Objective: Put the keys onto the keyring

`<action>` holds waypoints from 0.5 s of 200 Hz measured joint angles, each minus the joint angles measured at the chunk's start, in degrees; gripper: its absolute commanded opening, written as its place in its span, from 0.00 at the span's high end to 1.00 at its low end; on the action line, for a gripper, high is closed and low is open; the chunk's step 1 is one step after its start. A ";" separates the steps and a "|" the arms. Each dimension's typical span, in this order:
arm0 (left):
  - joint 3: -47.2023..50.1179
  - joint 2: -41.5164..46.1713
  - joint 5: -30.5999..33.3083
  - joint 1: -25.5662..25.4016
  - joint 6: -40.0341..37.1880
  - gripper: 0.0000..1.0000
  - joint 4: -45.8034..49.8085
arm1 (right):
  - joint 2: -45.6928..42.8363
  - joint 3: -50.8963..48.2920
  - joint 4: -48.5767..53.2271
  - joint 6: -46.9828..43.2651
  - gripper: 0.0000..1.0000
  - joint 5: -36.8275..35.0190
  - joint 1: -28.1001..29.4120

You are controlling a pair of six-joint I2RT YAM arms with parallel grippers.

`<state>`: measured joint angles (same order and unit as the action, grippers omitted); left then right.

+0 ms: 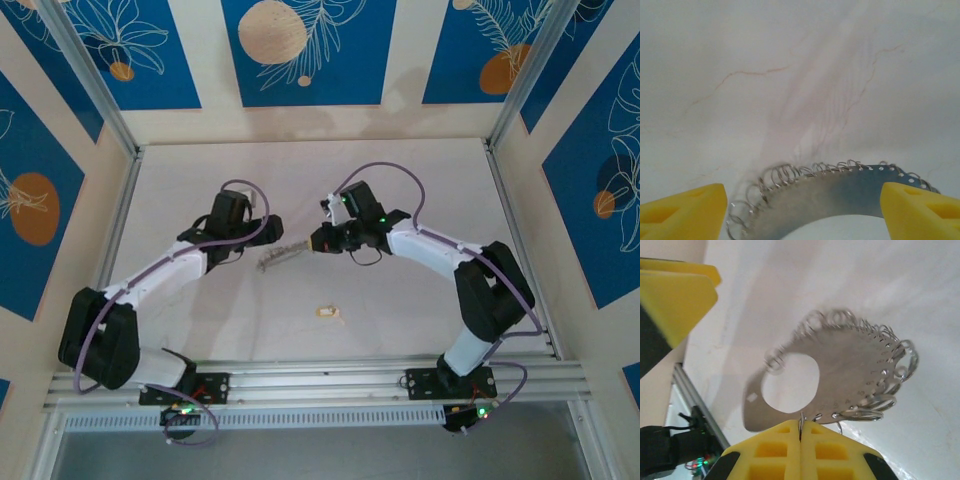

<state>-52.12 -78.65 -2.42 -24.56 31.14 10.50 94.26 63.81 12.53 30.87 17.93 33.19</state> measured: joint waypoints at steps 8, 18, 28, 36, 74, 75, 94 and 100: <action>0.00 0.66 -1.03 0.48 0.00 0.20 -0.44 | -0.48 0.07 -0.33 -0.44 1.00 1.42 -0.81; -0.02 1.44 -2.49 0.83 0.00 0.20 -1.07 | -1.01 0.17 -0.66 -0.79 1.00 2.97 -1.77; -0.02 2.21 -3.91 0.98 -0.11 0.19 -1.57 | -1.44 0.48 -0.98 -1.11 1.00 4.44 -2.64; -0.02 2.71 -4.96 0.98 -0.13 0.19 -1.95 | -1.73 0.83 -1.16 -1.38 1.00 5.55 -3.34; -0.02 4.00 -9.57 1.07 -0.15 0.20 -4.35 | -2.32 2.64 -1.95 -2.80 1.00 10.43 -5.55; -0.02 4.00 -9.68 1.07 -0.15 0.19 -4.44 | -2.34 2.71 -2.01 -2.95 1.00 10.64 -5.60; 0.00 4.02 -12.22 1.09 -0.17 0.21 -5.95 | -2.34 3.17 -3.10 -3.85 1.00 13.27 -6.27; 0.07 4.02 -12.92 1.09 -0.20 0.21 -6.60 | -2.34 3.19 -3.56 -4.09 1.00 14.25 -6.49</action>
<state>-52.05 -74.63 -15.33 -23.46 30.94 3.90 91.92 67.00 8.97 26.79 32.18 26.70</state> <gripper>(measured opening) 0.794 0.064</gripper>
